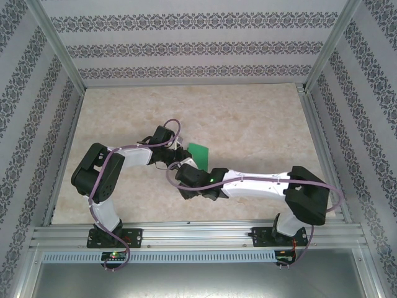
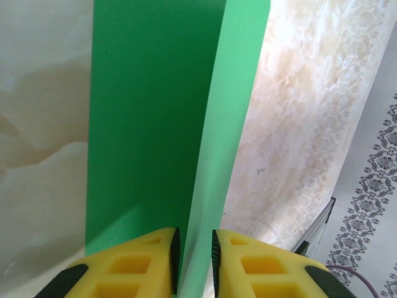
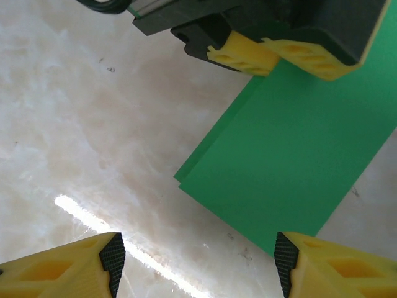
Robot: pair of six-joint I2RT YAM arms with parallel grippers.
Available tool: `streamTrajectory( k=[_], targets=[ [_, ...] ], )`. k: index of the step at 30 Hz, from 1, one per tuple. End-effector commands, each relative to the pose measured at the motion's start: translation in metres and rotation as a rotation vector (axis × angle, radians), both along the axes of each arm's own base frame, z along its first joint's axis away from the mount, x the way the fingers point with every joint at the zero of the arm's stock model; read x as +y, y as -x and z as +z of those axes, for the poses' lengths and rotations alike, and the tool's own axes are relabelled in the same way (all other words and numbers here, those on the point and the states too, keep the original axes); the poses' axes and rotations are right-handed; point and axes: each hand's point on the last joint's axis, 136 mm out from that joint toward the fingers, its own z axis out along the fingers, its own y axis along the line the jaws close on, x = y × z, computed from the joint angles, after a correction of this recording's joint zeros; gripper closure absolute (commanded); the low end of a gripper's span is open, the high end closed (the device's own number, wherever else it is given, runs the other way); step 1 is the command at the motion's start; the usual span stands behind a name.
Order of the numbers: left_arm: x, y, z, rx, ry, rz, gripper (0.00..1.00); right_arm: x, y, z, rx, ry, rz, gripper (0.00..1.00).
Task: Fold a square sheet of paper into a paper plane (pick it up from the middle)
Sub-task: Fold the triangle a second time at the center of the table.
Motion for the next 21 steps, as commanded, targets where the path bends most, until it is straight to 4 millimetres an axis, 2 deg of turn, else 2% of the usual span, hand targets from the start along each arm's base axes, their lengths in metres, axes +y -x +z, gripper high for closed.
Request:
streamTrajectory(
  k=[1, 3, 8, 13, 21],
  targets=[
    [-0.006, -0.001, 0.015, -0.039, 0.025, -0.005, 0.75, 0.002, -0.009, 0.002, -0.068, 0.08, 0.001, 0.32],
    [-0.005, -0.001, 0.014, -0.036, 0.024, -0.003, 0.75, 0.008, -0.01, -0.002, -0.08, 0.102, 0.013, 0.32],
    [-0.005, 0.001, 0.014, -0.034, 0.027, -0.004, 0.76, 0.01, -0.016, -0.014, -0.111, 0.192, -0.005, 0.34],
    [-0.005, 0.001, 0.015, -0.037, 0.029, -0.007, 0.76, 0.01, -0.018, -0.026, -0.113, 0.241, -0.015, 0.39],
    [-0.006, 0.0, 0.014, -0.032, 0.026, -0.01, 0.76, 0.007, -0.02, -0.032, -0.119, 0.271, -0.021, 0.51]
  ],
)
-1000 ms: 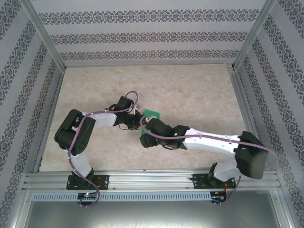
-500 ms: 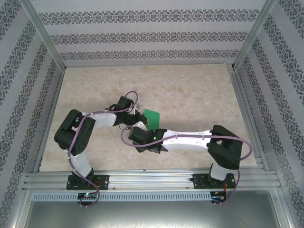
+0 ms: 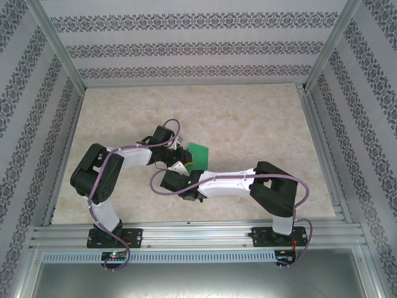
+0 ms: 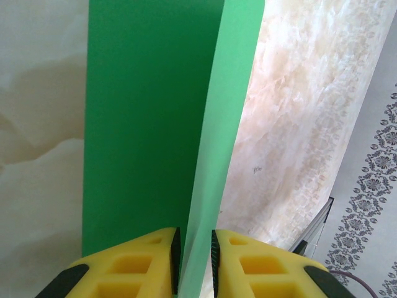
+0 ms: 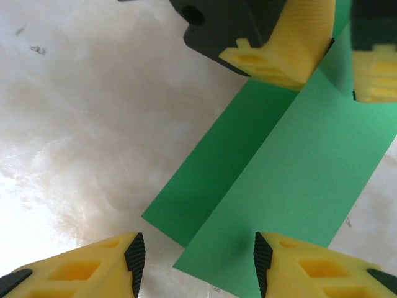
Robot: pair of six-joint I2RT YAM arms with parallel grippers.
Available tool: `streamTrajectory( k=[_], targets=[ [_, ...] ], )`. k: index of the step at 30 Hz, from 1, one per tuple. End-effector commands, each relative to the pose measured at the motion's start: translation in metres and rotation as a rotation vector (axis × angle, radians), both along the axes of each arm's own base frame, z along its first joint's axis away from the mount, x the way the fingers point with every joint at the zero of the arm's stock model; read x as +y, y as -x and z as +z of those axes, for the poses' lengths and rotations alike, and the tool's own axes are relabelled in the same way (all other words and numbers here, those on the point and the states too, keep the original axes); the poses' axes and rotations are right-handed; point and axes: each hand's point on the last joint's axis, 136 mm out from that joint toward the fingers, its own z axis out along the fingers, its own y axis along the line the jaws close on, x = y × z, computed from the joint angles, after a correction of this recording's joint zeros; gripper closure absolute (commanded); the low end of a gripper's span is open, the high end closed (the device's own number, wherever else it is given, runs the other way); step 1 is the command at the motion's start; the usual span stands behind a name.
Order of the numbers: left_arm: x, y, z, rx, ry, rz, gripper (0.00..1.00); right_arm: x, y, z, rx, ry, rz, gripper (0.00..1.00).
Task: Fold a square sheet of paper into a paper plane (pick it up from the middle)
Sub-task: Fold the triangle a second time at the center of the table.
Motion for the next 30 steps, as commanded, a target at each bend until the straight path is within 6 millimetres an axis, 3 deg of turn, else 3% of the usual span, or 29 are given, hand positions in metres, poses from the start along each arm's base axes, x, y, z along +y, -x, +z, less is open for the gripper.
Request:
streamTrajectory(
  k=[1, 9, 13, 22, 30],
  targets=[
    [-0.006, 0.0, 0.011, -0.028, 0.022, -0.011, 0.76, 0.0, -0.003, 0.007, -0.033, 0.022, -0.006, 0.53],
    [-0.005, 0.001, 0.009, -0.02, 0.017, -0.009, 0.76, 0.0, -0.002, 0.018, -0.046, -0.019, -0.004, 0.58],
    [-0.005, 0.001, 0.009, -0.02, 0.016, -0.009, 0.76, -0.002, -0.003, 0.017, -0.047, -0.007, -0.007, 0.69],
    [0.0, 0.001, 0.01, -0.033, -0.014, 0.004, 0.75, -0.002, -0.002, 0.026, -0.039, -0.064, 0.0, 0.83],
    [0.02, 0.001, 0.014, -0.068, -0.121, 0.057, 0.58, -0.003, 0.0, 0.03, 0.094, -0.302, 0.019, 0.91]
  ],
)
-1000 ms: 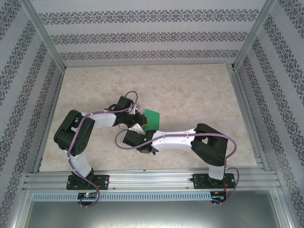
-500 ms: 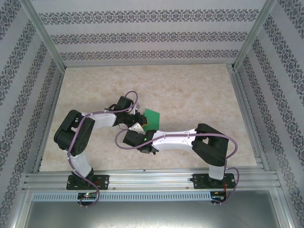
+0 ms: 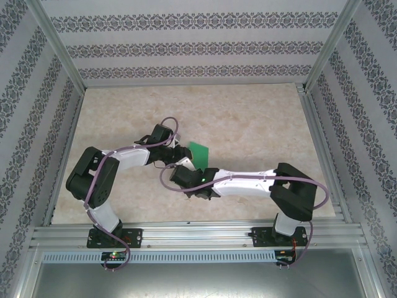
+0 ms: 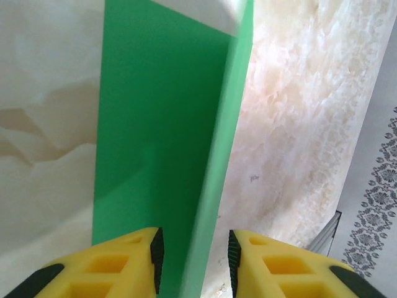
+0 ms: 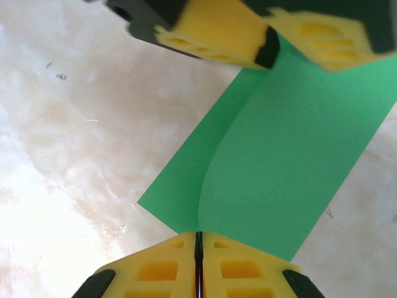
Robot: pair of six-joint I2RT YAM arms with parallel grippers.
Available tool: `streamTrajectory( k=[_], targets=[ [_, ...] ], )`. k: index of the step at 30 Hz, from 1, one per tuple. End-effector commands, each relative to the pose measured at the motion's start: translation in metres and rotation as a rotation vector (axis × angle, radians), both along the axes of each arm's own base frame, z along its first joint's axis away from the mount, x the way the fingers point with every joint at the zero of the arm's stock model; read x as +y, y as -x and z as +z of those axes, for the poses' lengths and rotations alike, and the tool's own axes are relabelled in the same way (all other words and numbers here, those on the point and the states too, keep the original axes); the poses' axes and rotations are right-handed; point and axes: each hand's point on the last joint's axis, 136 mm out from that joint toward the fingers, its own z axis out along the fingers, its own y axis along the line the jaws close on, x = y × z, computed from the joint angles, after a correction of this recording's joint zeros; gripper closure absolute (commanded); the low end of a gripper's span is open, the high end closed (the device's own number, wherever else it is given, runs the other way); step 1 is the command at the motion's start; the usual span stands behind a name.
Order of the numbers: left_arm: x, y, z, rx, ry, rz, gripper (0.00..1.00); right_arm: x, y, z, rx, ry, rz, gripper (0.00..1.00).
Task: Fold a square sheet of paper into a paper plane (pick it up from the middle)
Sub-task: Fold the triangle a second time at the center of the table.
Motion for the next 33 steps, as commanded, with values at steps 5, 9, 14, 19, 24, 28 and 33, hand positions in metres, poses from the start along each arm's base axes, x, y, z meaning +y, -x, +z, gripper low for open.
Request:
streamTrajectory(
  k=[5, 9, 14, 19, 24, 28, 33],
  targets=[
    [0.028, 0.012, 0.002, -0.032, -0.153, 0.06, 0.52, 0.006, -0.002, 0.01, 0.146, -0.311, 0.045, 0.92],
    [0.037, 0.02, 0.003, -0.044, -0.179, 0.076, 0.51, -0.005, -0.009, 0.01, 0.207, -0.411, 0.025, 0.92],
    [0.029, 0.033, 0.008, -0.071, -0.177, 0.031, 0.59, -0.022, -0.02, 0.007, 0.284, -0.52, -0.008, 0.92],
    [0.008, 0.051, 0.0, -0.062, -0.186, -0.067, 0.69, -0.035, -0.03, 0.0, 0.357, -0.575, -0.039, 0.91],
    [-0.005, 0.066, -0.016, -0.024, -0.218, -0.133, 0.77, -0.049, -0.043, -0.009, 0.384, -0.564, -0.093, 0.91],
    [-0.008, 0.071, -0.025, -0.006, -0.23, -0.147, 0.79, -0.05, -0.046, -0.014, 0.406, -0.541, -0.098, 0.91],
    [-0.006, 0.076, -0.04, 0.026, -0.263, -0.153, 0.81, -0.051, -0.049, -0.021, 0.421, -0.498, -0.097, 0.91]
  ],
)
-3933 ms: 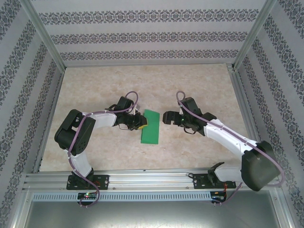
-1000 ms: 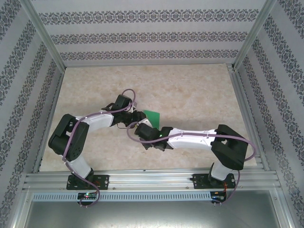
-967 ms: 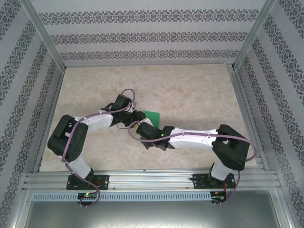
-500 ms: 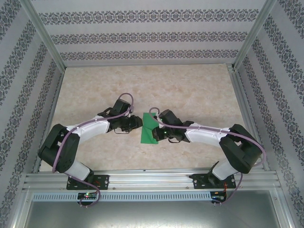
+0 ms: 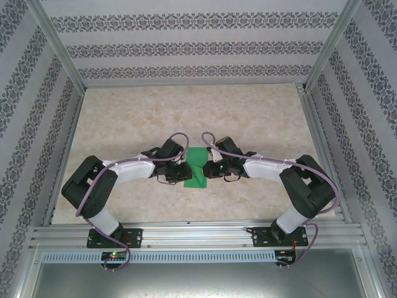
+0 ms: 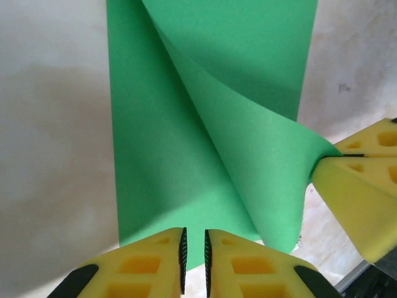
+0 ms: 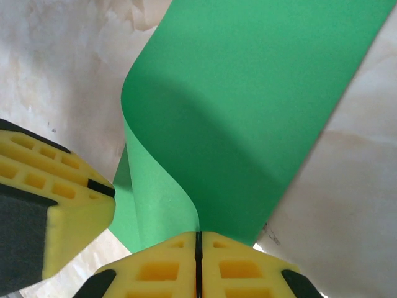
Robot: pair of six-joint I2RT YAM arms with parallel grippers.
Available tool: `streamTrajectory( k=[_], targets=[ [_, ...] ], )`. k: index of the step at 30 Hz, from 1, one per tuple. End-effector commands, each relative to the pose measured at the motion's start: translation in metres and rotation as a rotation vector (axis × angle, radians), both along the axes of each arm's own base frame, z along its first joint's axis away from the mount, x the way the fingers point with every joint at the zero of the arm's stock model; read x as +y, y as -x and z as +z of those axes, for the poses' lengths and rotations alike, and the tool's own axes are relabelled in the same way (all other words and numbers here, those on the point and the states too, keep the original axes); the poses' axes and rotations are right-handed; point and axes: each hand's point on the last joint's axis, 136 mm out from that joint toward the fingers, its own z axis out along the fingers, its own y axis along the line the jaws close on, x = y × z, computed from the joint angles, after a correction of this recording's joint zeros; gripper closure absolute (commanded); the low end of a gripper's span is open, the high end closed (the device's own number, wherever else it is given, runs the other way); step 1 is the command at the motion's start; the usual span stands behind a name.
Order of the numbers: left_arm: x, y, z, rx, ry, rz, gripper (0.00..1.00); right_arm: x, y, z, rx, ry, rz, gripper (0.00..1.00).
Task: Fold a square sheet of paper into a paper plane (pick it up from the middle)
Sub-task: Fold the triangle a second time at the center of the table.
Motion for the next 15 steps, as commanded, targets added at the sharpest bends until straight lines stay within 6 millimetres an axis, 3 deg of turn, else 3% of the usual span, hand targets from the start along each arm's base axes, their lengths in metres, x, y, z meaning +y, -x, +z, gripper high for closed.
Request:
streamTrajectory(
  k=[1, 15],
  targets=[
    [0.001, 0.008, -0.011, 0.022, -0.05, -0.026, 0.82, 0.002, -0.003, 0.0, 0.005, 0.019, 0.033, 0.91],
    [0.01, 0.012, -0.021, 0.039, -0.116, -0.032, 0.84, -0.009, -0.013, -0.009, 0.006, 0.173, 0.069, 0.9]
  ],
)
